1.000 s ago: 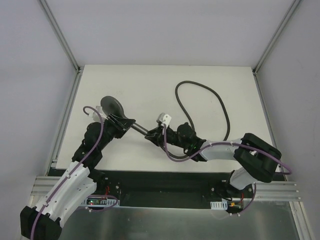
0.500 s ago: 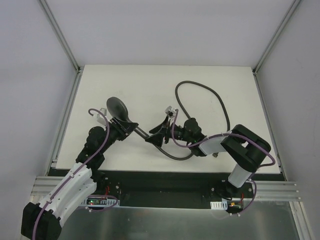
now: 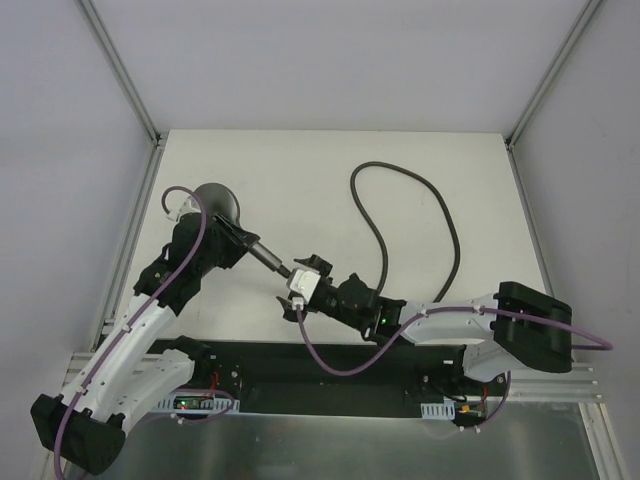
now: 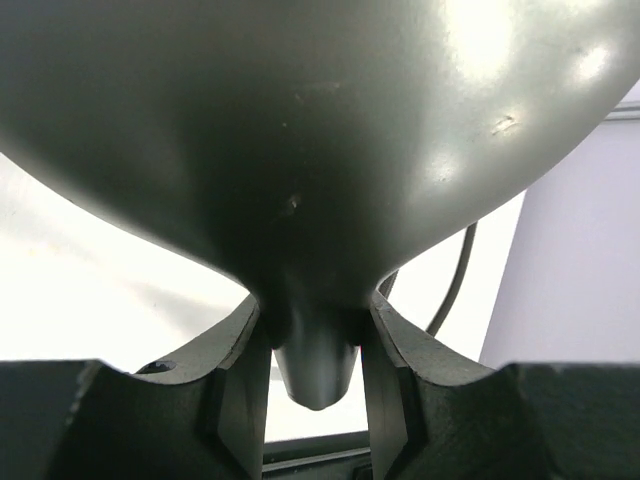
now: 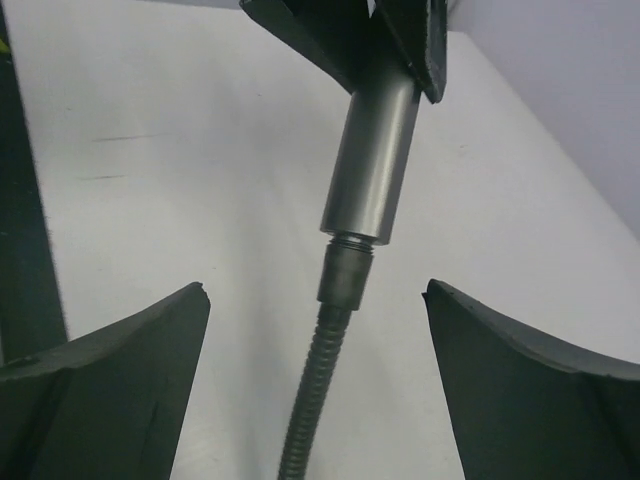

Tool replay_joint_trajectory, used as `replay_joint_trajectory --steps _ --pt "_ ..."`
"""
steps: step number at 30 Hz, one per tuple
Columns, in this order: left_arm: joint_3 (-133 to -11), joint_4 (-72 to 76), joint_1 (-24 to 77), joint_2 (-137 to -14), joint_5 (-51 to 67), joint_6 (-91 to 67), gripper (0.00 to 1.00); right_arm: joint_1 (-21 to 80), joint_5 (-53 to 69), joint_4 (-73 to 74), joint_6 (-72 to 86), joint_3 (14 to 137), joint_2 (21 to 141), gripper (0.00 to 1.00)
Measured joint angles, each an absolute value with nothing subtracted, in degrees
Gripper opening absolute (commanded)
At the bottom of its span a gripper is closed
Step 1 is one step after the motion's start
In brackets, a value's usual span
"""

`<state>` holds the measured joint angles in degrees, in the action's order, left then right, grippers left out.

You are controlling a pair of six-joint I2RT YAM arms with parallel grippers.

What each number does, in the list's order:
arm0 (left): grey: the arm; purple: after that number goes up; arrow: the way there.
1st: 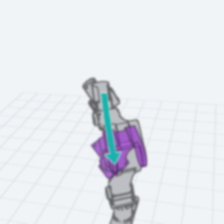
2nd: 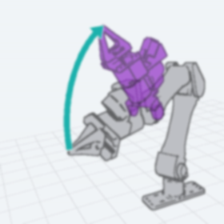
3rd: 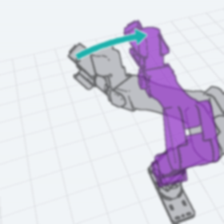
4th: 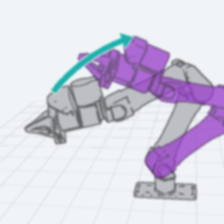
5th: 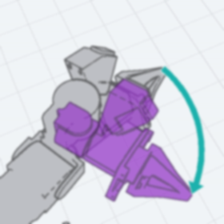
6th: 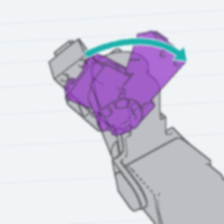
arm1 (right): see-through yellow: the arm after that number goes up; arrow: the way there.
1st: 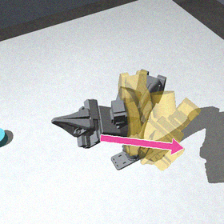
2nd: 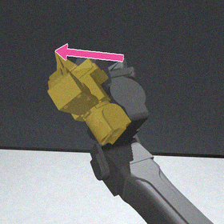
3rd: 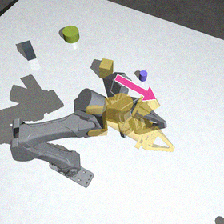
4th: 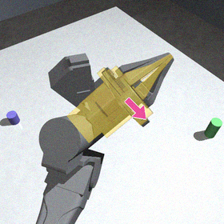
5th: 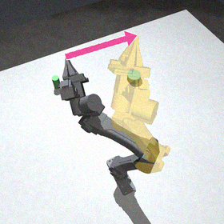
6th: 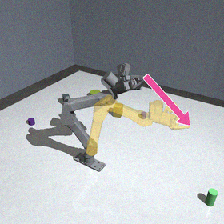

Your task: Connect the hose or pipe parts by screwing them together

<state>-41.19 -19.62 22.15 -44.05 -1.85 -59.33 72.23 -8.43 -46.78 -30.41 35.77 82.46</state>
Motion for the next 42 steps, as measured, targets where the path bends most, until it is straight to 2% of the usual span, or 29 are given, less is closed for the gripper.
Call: replay_joint_trajectory --steps 5,8,10,11,12,14,15,19,25,28,33,37,42 --pt "-45.1 -27.2 22.2 -46.0 -2.1 -61.3 0.0 76.8 -20.2 -46.7 -45.2 38.9 86.3 0.74" --pt "-46.5 -29.6 22.2 -46.0 -2.1 -62.5 0.0 77.8 -24.2 -46.8 -50.2 41.5 89.9 0.69" --pt "-47.0 -30.5 22.2 -45.9 -2.2 -63.1 0.0 78.3 -26.1 -46.7 -52.3 43.0 92.0 0.63" --pt "-47.1 -30.9 22.2 -45.9 -2.2 -63.5 0.0 78.5 -26.8 -46.6 -53.2 43.6 92.8 0.58" --pt "-47.1 -31.2 22.2 -45.9 -2.2 -63.7 0.0 78.6 -27.4 -46.5 -53.7 44.0 93.3 0.45" --pt "-47.1 -32.1 22.2 -45.7 -2.2 -64.0 0.0 78.9 -28.5 -46.4 -54.7 44.8 94.3 0.33" --pt "-47.1 -32.4 22.2 -45.6 -2.2 -64.4 0.0 79.0 -28.8 -46.2 -54.8 45.0 94.6 0.22" --pt "-47.1 -32.9 22.1 -44.8 -3.1 -66.4 0.0 79.5 -31.4 -45.8 -53.3 46.0 95.1 0.03" --pt "-46.2 -30.8 22.0 -43.0 -3.9 -66.4 0.0 78.3 -30.4 -44.1 -47.7 47.5 94.8 0.01" --pt "-40.8 -24.1 22.0 -39.6 -3.4 -65.8 0.0 75.6 -25.1 -41.1 -41.5 47.4 93.2 0.01" --pt "-30.0 -9.7 22.0 -32.4 -1.3 -64.3 0.0 67.6 -7.7 -41.3 -26.8 43.7 89.7 0.01" --pt "-22.3 2.3 22.1 -28.3 1.4 -62.7 0.0 59.6 9.8 -48.8 -12.4 39.7 89.4 0.01" --pt "-13.4 18.1 22.0 -27.1 3.8 -61.6 0.0 53.8 23.0 -58.8 2.3 37.5 93.6 0.01"
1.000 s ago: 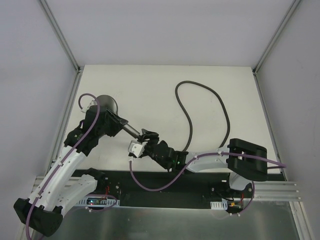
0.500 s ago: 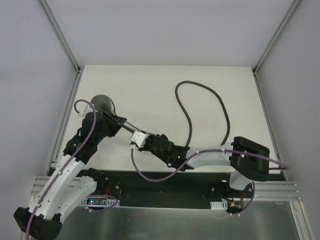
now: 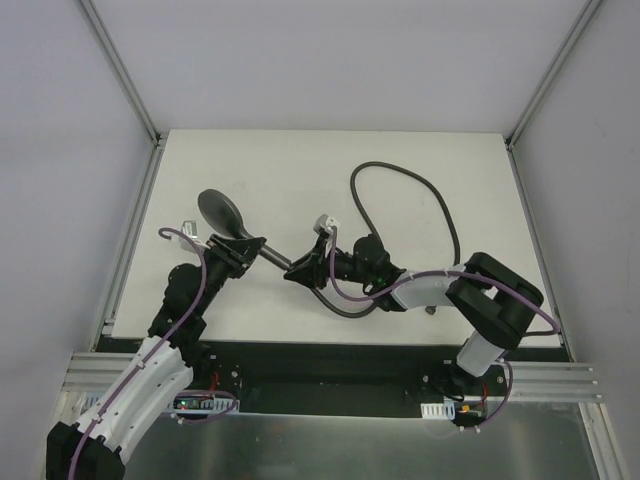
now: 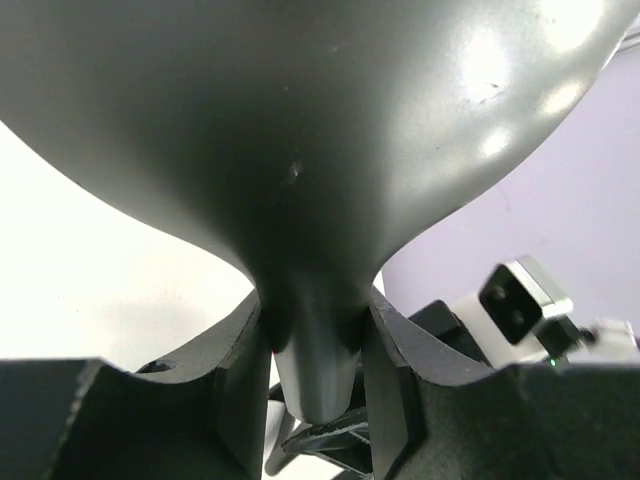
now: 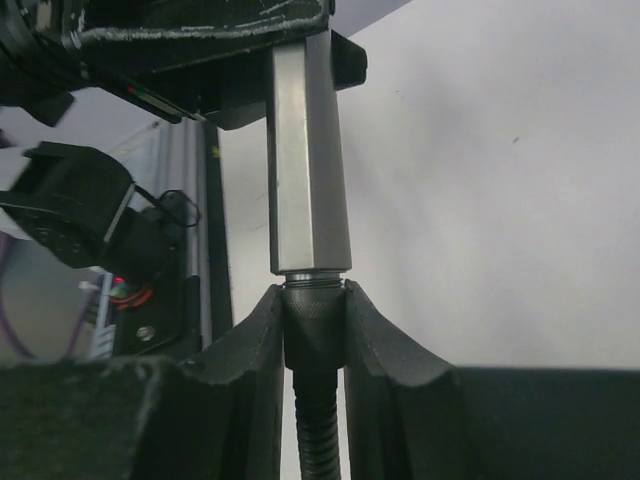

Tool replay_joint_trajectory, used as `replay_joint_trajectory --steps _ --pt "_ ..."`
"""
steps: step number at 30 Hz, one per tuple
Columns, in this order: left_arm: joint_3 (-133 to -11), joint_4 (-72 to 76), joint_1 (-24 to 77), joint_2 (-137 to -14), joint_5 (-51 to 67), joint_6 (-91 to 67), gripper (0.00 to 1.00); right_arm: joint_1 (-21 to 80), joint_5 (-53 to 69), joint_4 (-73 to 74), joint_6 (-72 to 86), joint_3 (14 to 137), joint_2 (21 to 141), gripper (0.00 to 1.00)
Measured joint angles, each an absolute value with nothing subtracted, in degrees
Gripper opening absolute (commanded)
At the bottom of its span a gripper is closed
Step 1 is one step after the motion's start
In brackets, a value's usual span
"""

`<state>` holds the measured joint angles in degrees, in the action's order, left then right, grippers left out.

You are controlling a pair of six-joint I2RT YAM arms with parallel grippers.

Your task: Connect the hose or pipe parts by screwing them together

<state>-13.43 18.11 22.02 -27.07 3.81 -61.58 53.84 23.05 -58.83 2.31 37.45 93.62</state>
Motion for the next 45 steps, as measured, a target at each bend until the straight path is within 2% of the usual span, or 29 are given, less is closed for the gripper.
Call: replay_joint_trajectory --steps 4,6,7,9,10,12,13,16,18,23,27,30,34,36,39,40,42,43,45 --pt "-10.7 25.2 21.9 -29.3 5.6 -59.7 0.0 50.8 30.3 -65.2 12.8 37.3 98.4 0.02" --pt "-10.4 26.3 21.7 -30.1 6.2 -59.2 0.0 50.0 32.5 -67.5 16.4 37.3 100.1 0.17" --pt "-10.4 26.4 21.7 -30.3 6.4 -58.9 0.0 49.6 33.4 -68.5 18.1 37.3 100.7 0.3" --pt "-10.9 25.4 21.7 -30.4 6.4 -58.9 0.0 49.4 34.0 -69.1 19.6 37.2 100.9 0.45" --pt "-11.7 23.9 21.7 -30.5 6.4 -58.8 0.0 49.4 33.5 -69.4 20.5 36.9 100.9 0.59" --pt "-14.2 19.4 21.8 -31.0 6.3 -57.6 0.0 49.0 32.1 -70.4 20.6 36.4 100.7 0.71" --pt "-15.7 17.0 22.0 -31.2 6.1 -57.3 0.0 48.9 31.2 -70.7 20.1 36.1 100.2 0.81" --pt "-20.0 10.2 22.1 -31.6 4.6 -56.8 0.0 48.9 26.8 -68.8 15.8 33.8 95.8 0.89" --pt "-22.7 6.1 22.1 -31.6 3.2 -56.8 0.0 50.1 23.6 -65.9 11.6 32.9 92.2 0.89" --pt "-30.6 -5.6 22.1 -33.9 -1.1 -57.8 0.0 60.8 7.2 -53.2 -10.1 33.9 82.2 0.89" --pt "-37.7 -14.3 22.1 -38.8 -3.3 -59.4 0.0 70.9 -6.2 -47.7 -27.5 36.3 81.5 0.86" --pt "-40.7 -19.1 22.1 -40.6 -3.8 -61.1 0.0 74.6 -14.0 -45.9 -37.1 37.5 83.1 0.81" --pt "-42.5 -23.7 22.1 -41.2 -4.0 -63.0 0.0 77.3 -21.0 -45.5 -45.1 40.8 87.7 0.68" --pt "-43.0 -25.4 22.1 -41.2 -4.4 -63.9 0.0 78.2 -23.7 -45.5 -48.2 42.4 90.1 0.65" --pt "-43.1 -27.4 22.1 -41.2 -4.8 -65.2 0.0 79.1 -26.2 -45.5 -51.3 44.1 92.6 0.51" --pt "-43.1 -27.9 22.1 -41.2 -4.8 -65.5 0.0 79.3 -26.8 -45.5 -51.9 44.6 93.2 0.37" --pt "-43.1 -28.8 22.1 -41.2 -4.8 -66.0 0.0 79.6 -27.7 -45.5 -53.2 45.7 94.3 0.26" --pt "-43.1 -29.1 22.1 -41.2 -4.8 -66.3 0.0 79.8 -28.1 -45.3 -53.5 46.2 94.6 0.17" --pt "-43.1 -29.3 22.1 -41.1 -4.8 -67.1 0.0 79.8 -29.2 -45.2 -53.1 46.5 94.9 0.07"
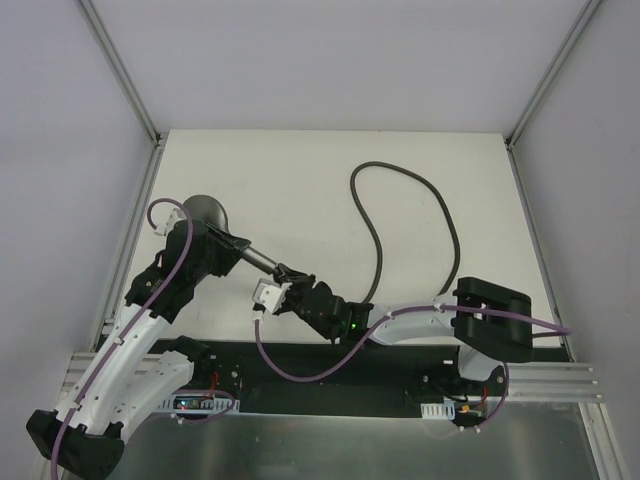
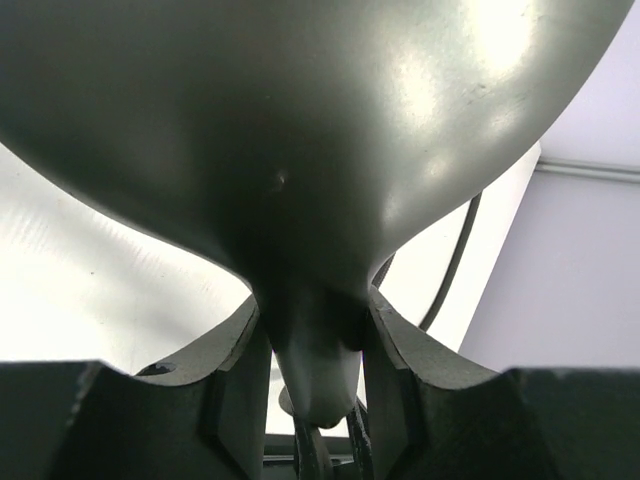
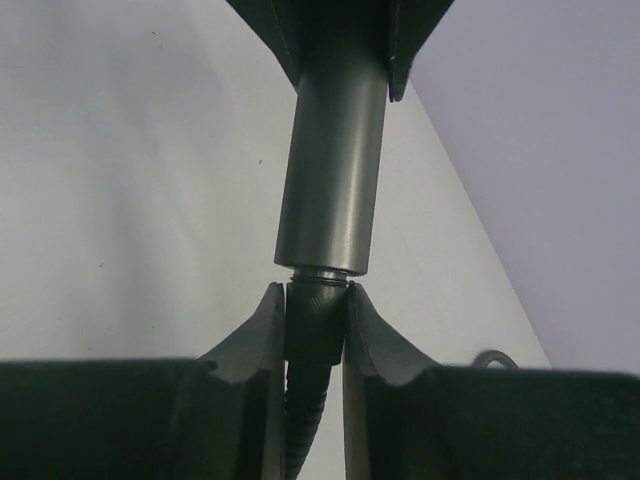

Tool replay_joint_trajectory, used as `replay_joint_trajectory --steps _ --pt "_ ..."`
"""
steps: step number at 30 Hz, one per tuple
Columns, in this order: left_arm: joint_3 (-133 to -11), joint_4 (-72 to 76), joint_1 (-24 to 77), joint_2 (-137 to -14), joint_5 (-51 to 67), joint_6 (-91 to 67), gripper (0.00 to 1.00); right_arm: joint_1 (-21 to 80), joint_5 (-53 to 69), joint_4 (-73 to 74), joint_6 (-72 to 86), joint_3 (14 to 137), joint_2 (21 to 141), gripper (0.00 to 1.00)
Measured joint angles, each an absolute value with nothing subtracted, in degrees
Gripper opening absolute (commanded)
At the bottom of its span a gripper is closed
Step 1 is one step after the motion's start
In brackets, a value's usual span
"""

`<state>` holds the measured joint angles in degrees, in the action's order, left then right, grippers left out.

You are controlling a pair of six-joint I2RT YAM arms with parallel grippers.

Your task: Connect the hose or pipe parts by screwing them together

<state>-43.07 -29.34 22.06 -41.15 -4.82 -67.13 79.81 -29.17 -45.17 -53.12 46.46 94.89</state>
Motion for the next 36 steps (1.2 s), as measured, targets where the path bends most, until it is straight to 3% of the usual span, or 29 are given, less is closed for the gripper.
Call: replay_joint_trajectory --steps 1,9,16,22,23,26,27,30,33,36 --pt "-43.1 -29.5 22.0 -41.1 -4.9 -67.7 0.0 79.8 -29.8 -45.3 -52.5 46.5 94.9 0.01" --pt "-38.5 -21.0 22.0 -38.0 -4.5 -65.8 0.0 73.5 -18.7 -43.7 -36.1 45.7 92.0 0.01" --pt "-20.3 4.5 21.7 -30.0 0.5 -62.5 0.0 60.0 8.7 -52.1 -11.3 38.9 92.2 0.01" --pt "-13.8 17.2 21.7 -29.8 4.5 -59.7 0.0 52.8 24.4 -67.6 8.8 35.7 99.2 0.04" --pt "-13.0 18.7 21.7 -30.2 4.9 -59.5 0.0 52.2 26.1 -68.8 11.0 35.7 100.1 0.08" --pt "-11.7 21.8 21.6 -31.5 5.8 -59.4 0.0 51.1 29.1 -70.3 15.7 35.6 101.5 0.44" --pt "-11.7 22.1 21.6 -31.8 5.9 -59.4 0.0 50.9 29.5 -70.6 16.6 35.5 101.6 0.62" --pt "-12.4 20.0 21.8 -32.1 6.6 -59.5 0.0 50.5 28.0 -71.7 18.2 34.7 101.4 0.9" --pt "-16.8 11.9 21.8 -33.4 5.6 -59.6 0.0 50.2 25.2 -71.5 16.2 32.3 99.3 0.96" --pt "-22.1 4.6 21.8 -34.2 3.3 -59.9 0.0 51.6 20.1 -66.9 9.5 30.9 94.1 0.96"
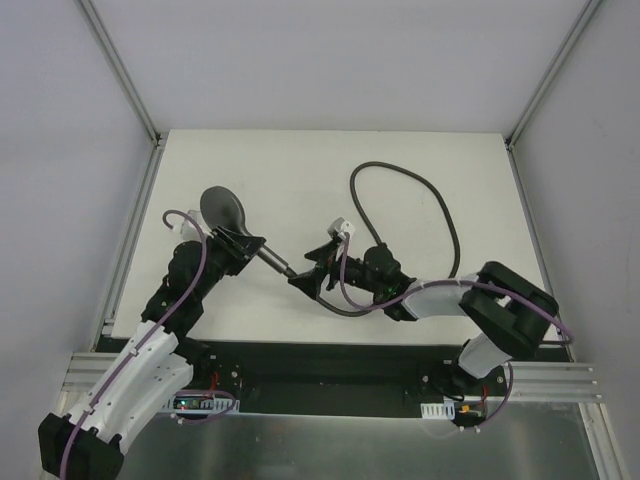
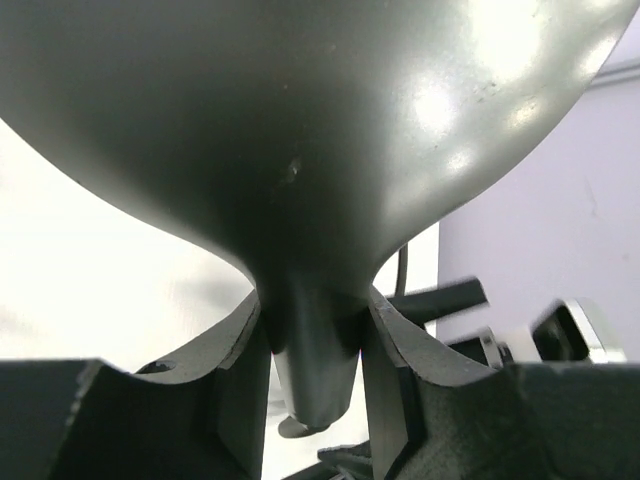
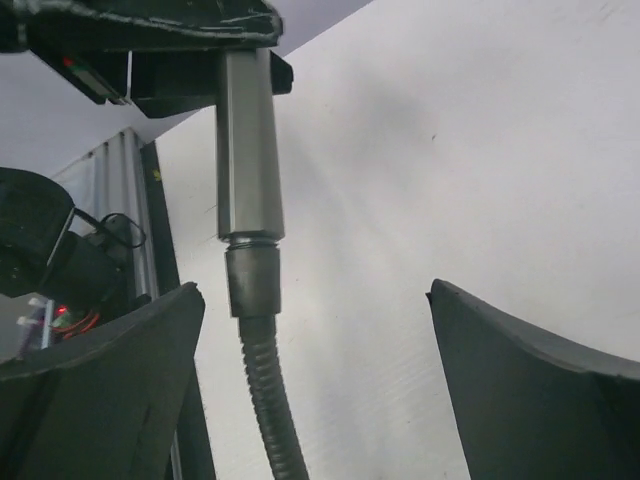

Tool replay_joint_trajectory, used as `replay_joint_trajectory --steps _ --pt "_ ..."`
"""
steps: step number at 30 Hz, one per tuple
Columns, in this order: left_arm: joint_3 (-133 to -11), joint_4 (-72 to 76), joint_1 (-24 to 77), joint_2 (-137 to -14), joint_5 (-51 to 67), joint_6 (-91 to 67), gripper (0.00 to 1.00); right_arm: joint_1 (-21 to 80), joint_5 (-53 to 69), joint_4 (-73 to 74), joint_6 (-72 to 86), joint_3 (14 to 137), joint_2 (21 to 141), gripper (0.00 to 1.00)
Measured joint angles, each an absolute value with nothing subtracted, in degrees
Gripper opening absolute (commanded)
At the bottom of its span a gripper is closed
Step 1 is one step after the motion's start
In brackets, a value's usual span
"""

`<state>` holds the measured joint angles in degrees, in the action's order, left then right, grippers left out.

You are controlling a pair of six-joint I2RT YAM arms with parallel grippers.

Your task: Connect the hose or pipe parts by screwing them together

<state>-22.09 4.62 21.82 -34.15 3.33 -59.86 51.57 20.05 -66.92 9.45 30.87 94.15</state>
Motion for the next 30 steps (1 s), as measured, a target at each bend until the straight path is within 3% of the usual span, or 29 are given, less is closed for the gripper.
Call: replay_joint_trajectory --steps 6,10,17,20,21,23,27,30 --pt "-34.2 -10.0 21.8 -38.9 -1.1 -61.3 0.0 67.2 -3.0 -51.6 -17.8 34.7 83.3 0.93" --pt "-40.8 -17.9 21.8 -44.4 -1.6 -62.9 0.0 74.7 -15.1 -47.4 -33.6 38.1 83.8 0.87" --pt "-43.9 -26.6 21.8 -45.8 -1.7 -65.8 0.0 79.3 -29.2 -44.3 -51.6 45.6 92.4 0.71" --pt "-44.8 -28.9 21.8 -45.8 -1.9 -66.6 0.0 80.5 -32.2 -42.5 -55.2 47.7 95.4 0.53" --pt "-44.9 -29.4 21.8 -45.8 -2.0 -66.7 0.0 80.8 -32.9 -41.8 -55.9 48.2 96.2 0.39" --pt "-44.9 -30.0 21.8 -45.6 -2.1 -66.6 0.0 81.1 -34.3 -40.6 -56.9 49.1 96.9 0.21" --pt "-44.9 -30.7 21.7 -45.1 -3.8 -69.1 0.0 80.8 -37.6 -39.2 -55.0 51.2 97.2 0.02" --pt "-44.9 -30.0 21.6 -44.2 -4.5 -69.1 0.0 80.3 -37.0 -37.9 -51.7 52.2 96.9 0.01"
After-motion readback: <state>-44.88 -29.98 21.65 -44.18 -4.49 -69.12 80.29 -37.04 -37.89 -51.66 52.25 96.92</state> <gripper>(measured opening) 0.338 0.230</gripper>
